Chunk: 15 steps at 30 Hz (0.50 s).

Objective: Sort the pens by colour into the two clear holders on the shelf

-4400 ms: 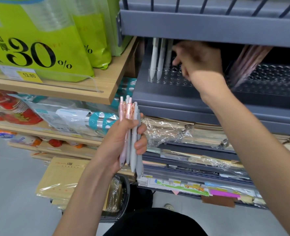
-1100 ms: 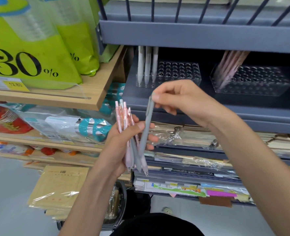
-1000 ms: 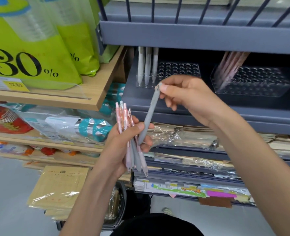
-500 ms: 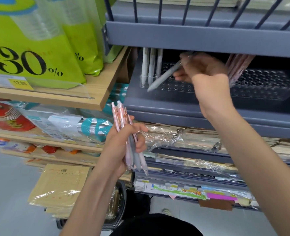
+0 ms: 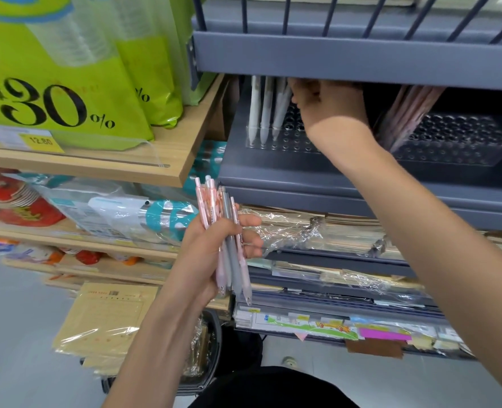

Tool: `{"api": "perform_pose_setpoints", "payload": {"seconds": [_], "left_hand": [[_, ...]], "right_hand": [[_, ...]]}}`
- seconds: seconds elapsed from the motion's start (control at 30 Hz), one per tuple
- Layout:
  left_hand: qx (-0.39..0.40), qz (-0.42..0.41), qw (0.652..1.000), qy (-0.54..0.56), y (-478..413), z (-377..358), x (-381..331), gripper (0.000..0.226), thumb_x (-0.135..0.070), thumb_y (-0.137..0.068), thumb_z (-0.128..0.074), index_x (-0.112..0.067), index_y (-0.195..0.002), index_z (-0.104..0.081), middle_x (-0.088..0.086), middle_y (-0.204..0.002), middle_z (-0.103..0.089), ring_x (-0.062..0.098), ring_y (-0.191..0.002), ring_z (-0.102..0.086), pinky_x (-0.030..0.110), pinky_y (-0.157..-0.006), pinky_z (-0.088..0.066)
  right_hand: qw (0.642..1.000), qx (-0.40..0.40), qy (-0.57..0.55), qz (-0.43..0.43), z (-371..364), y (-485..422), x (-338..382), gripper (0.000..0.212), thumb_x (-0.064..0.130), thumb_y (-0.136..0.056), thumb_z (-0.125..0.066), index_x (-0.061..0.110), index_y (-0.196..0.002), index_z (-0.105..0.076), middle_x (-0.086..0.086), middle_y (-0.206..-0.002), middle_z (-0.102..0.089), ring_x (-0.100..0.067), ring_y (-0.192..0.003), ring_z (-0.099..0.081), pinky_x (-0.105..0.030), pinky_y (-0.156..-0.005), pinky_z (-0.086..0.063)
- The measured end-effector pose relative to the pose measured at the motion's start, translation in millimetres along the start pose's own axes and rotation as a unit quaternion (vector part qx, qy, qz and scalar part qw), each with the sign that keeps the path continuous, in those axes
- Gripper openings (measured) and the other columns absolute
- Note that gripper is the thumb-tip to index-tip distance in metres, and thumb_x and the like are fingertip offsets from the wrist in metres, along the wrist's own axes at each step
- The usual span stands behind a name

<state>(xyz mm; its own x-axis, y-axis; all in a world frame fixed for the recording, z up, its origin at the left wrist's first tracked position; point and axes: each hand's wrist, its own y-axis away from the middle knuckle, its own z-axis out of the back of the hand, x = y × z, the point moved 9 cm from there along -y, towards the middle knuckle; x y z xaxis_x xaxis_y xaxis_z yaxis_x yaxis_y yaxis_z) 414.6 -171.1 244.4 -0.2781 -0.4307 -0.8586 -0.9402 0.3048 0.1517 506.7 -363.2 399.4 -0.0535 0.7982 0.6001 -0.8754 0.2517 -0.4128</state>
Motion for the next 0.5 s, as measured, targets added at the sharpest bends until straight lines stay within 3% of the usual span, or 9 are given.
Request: {"api": "perform_pose_setpoints", "payload": {"seconds": [0.1,0.27,0.37,0.5], "left_hand": [[0.005,0.003,1.0,0.004,3,1,0,0.033,0.002,-0.082,-0.053,0.002,-0.115,-0.051,0.02,-0.091,-0.074,0.029,-0.072,-0.073,0.033,-0.062,-0.059],[0.003,-0.006,0.999,0.036,8,9,-3,0.027,0.005,-0.093,-0.048,-0.002,-0.12,-0.05,0.025,-0.106,-0.073,0.036,-0.089,-0.074,0.034,-0.072,-0.06],[0.009,-0.001,0.999,0.046,10,14,-3,0.038,0.004,-0.094,-0.048,0.0,-0.132,-0.044,0.026,-0.112,-0.071,0.039,-0.096,-0.073,0.035,-0.076,-0.06],[0.021,0.008,0.998,0.051,15,18,-4,0.041,0.001,-0.092,-0.051,0.0,-0.132,-0.044,0.026,-0.114,-0.07,0.041,-0.1,-0.071,0.036,-0.078,-0.06]], "right_hand": [[0.997,0.028,0.068,0.007,-6,-2,13,0.043,0.04,-0.103,-0.033,0.014,-0.134,-0.052,-0.011,-0.136,-0.055,-0.03,-0.125,-0.05,-0.034,-0.106,-0.034],[0.994,0.031,0.103,0.013,-8,-2,20,0.044,0.042,-0.104,-0.033,0.017,-0.138,-0.048,-0.011,-0.142,-0.05,-0.031,-0.129,-0.045,-0.033,-0.105,-0.032],[0.994,0.03,0.108,0.015,-10,-2,18,0.042,0.04,-0.104,-0.035,0.013,-0.131,-0.052,-0.012,-0.135,-0.055,-0.032,-0.125,-0.049,-0.034,-0.102,-0.035],[0.992,0.037,0.119,0.031,-15,2,15,0.033,0.032,-0.103,-0.04,0.01,-0.121,-0.057,-0.015,-0.128,-0.059,-0.035,-0.118,-0.052,-0.035,-0.097,-0.038]]}}
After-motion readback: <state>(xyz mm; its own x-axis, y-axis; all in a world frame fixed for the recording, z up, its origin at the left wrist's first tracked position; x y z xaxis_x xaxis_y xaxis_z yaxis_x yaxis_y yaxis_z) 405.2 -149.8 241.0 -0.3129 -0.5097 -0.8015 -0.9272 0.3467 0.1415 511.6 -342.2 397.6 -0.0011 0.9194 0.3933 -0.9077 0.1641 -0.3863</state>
